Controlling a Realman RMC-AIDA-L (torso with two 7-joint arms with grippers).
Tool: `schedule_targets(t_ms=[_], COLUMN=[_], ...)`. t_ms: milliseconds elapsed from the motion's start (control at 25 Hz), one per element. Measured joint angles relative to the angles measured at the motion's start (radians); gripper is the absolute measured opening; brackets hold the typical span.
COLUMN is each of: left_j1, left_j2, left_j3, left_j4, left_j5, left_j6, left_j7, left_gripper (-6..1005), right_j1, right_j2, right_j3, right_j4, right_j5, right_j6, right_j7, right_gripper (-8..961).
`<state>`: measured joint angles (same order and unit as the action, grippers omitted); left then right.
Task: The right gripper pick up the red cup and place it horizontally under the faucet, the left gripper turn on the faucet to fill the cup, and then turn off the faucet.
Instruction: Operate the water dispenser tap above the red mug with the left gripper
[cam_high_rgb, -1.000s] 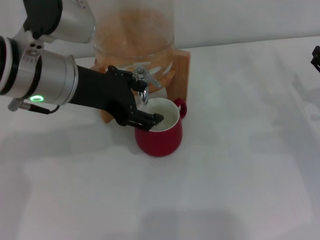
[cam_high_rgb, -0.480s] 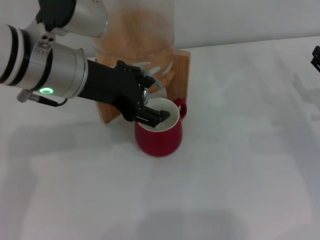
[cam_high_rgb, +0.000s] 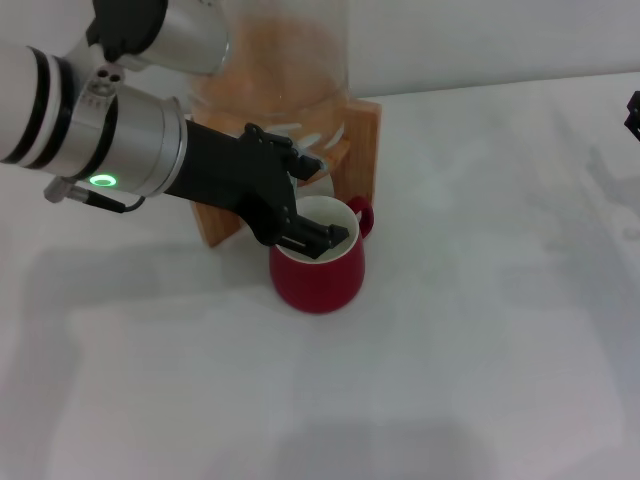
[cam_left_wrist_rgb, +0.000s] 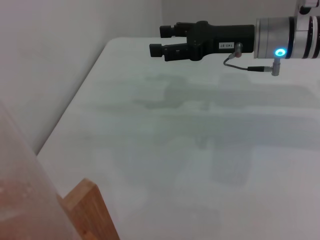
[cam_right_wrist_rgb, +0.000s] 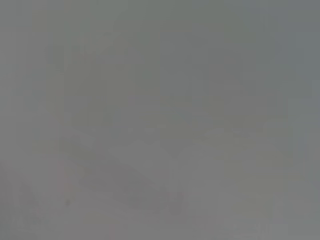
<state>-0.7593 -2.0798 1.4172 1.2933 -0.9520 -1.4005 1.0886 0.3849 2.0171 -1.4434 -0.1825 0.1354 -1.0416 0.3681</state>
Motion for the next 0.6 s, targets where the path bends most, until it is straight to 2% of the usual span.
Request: schedule_targets(t_ms=[600], left_j1=[-0.033], left_j2=[0.002], left_j3=[-0.005], left_j4=[-0.039], left_j5=[-0.001], left_j6=[0.007], left_j7=[0.017], left_gripper=[833], right_j1=[-0.002], right_j2=[0.0], right_j3=[0.0], right_j4=[0.0], right_j5=[0.0], right_j6=[-0.001], right_j7=[0.0], right_gripper=[843])
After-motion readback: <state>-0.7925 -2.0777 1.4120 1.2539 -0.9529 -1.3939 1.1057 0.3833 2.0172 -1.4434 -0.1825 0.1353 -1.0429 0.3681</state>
